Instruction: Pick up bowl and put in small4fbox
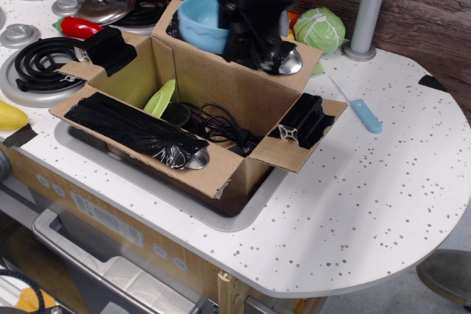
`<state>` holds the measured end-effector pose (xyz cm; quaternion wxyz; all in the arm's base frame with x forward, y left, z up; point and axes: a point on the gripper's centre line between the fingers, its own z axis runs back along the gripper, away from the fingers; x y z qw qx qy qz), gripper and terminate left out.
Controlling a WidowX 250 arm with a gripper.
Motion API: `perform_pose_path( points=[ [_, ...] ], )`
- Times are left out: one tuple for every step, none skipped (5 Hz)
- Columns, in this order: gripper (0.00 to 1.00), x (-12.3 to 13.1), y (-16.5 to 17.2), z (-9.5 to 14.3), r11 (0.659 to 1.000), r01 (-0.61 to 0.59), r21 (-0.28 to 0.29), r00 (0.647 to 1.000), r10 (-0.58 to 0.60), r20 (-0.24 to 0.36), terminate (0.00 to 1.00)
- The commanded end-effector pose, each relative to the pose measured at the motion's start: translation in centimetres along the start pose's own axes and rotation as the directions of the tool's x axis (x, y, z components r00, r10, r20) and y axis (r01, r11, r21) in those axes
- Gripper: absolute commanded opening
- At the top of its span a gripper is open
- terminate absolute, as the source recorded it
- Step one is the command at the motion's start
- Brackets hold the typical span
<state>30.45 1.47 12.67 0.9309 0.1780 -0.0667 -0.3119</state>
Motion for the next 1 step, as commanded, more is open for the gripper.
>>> perform_pose_path(
  points=[
    [1.00,0.59,0.08,1.82,1.000,-0.003,0.027,0.999,0.002,0.046,1.00]
  ],
)
